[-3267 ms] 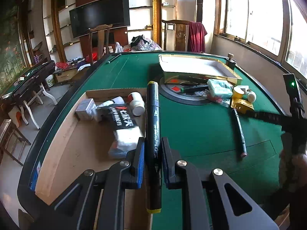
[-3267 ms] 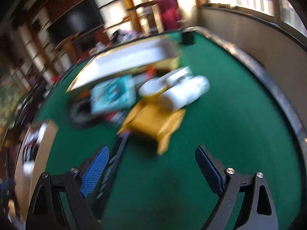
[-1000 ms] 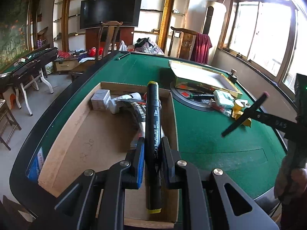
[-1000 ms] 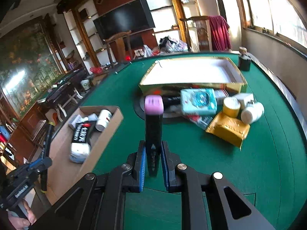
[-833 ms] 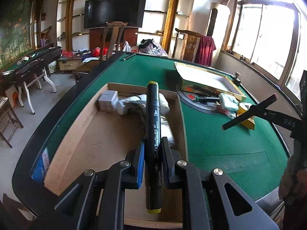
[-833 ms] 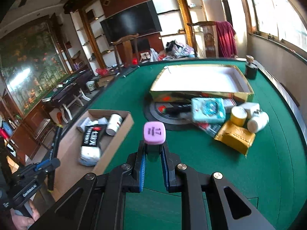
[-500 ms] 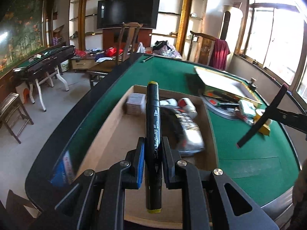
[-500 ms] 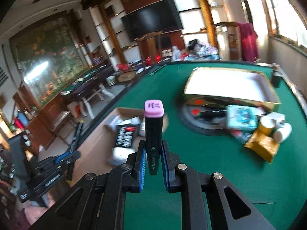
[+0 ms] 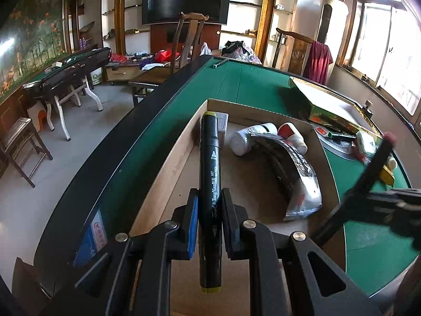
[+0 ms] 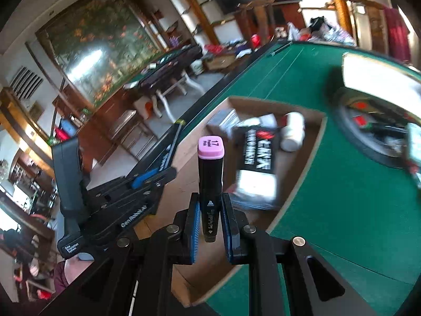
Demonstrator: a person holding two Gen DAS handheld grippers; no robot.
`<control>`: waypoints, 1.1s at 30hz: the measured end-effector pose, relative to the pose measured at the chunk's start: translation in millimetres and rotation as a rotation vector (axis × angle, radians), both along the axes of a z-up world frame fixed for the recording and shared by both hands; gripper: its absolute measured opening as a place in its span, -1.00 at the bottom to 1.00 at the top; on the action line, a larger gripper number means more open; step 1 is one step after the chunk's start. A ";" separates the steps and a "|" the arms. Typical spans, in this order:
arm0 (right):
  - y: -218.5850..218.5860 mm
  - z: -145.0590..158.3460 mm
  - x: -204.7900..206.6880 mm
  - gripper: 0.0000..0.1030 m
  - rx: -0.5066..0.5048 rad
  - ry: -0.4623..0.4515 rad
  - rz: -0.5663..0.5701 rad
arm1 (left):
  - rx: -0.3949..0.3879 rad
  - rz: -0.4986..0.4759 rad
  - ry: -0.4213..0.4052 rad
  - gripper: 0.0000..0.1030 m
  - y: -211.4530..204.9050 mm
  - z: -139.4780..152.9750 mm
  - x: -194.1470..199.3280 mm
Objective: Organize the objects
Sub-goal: 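Carry both black markers over the cardboard box and lower them in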
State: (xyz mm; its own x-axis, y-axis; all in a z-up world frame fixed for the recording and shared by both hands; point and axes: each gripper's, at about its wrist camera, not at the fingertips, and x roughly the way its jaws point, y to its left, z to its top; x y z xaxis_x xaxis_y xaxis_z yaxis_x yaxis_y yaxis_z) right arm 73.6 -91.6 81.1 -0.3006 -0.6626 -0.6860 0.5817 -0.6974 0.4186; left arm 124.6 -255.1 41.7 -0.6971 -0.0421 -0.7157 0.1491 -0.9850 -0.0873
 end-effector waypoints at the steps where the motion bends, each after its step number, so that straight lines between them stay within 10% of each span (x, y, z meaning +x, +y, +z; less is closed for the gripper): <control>1: -7.9 -4.8 -5.3 -0.67 0.005 -0.016 0.009 | -0.008 -0.002 -0.003 -0.70 0.2 0.2 -3.3; 19: -66.1 -54.3 -70.5 -0.69 0.126 -0.096 -0.006 | -0.030 -0.020 -0.086 -0.67 -6.2 -16.1 -44.3; 23: -60.9 -48.7 -69.1 -0.68 0.127 -0.067 -0.015 | -0.019 -0.011 -0.085 0.11 -6.9 -15.5 -44.2; 29: -38.9 -33.9 -64.3 -0.50 0.084 -0.052 -0.047 | -0.047 -0.012 -0.029 0.40 1.6 2.4 -31.7; 33: -20.0 -15.7 -54.7 0.16 0.063 0.004 -0.093 | -0.077 -0.027 0.004 0.54 15.7 18.0 -22.5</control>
